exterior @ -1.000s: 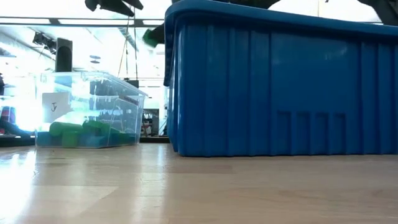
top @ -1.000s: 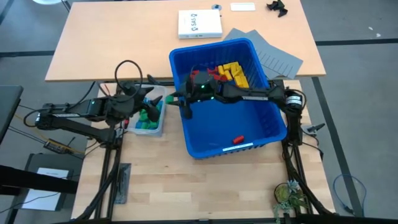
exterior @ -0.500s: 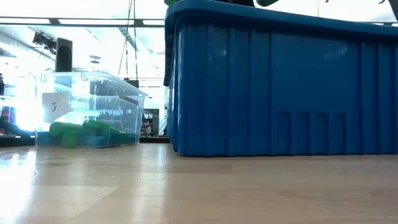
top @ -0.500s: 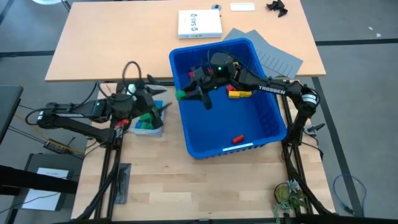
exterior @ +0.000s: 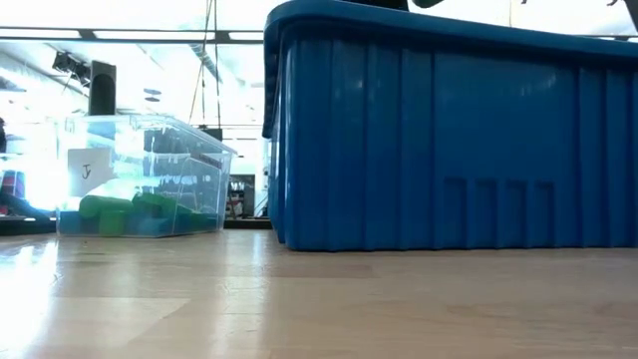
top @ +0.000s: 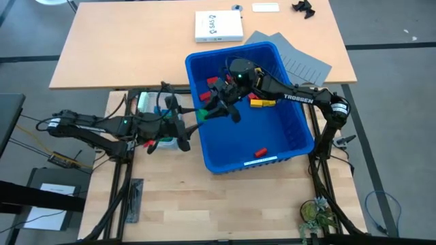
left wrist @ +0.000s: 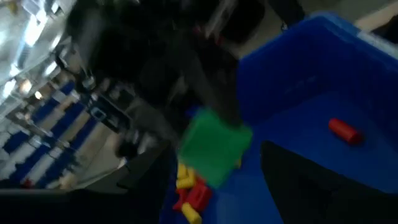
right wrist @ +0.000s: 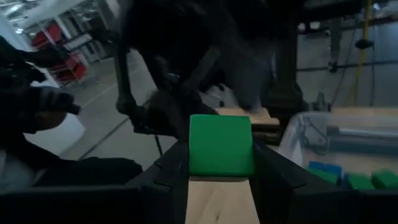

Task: Sort blocks
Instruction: Put the green block into the transparent bin

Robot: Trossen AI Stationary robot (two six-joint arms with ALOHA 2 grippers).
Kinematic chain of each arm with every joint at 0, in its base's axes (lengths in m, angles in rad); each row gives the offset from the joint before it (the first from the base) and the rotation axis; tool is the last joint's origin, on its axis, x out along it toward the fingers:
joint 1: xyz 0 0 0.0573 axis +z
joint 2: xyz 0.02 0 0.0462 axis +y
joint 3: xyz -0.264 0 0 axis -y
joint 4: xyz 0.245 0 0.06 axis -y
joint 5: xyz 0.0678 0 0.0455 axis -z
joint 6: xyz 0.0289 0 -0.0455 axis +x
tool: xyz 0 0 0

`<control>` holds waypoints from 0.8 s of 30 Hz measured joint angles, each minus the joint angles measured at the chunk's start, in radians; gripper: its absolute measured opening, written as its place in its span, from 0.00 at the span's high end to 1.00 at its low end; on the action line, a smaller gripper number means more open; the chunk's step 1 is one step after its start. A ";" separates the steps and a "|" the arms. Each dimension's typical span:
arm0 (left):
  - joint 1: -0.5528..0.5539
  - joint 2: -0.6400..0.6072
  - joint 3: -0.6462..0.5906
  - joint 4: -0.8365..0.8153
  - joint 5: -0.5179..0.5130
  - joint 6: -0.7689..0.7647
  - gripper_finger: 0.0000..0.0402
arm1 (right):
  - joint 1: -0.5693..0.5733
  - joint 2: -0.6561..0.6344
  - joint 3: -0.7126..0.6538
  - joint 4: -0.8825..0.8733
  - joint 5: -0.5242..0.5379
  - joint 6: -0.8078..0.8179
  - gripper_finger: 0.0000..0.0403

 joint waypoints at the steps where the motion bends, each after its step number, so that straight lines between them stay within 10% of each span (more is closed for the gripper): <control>1: -0.001 0.000 0.001 0.011 0.001 0.010 0.37 | -0.001 0.001 0.000 -0.005 0.003 0.000 0.69; 16: -0.001 0.064 0.002 0.049 0.070 0.096 0.37 | 0.038 0.003 -0.001 -0.025 -0.024 -0.008 0.69; 24: -0.001 0.069 0.002 0.071 0.082 0.101 0.55 | 0.043 0.003 -0.001 -0.028 -0.035 0.008 0.66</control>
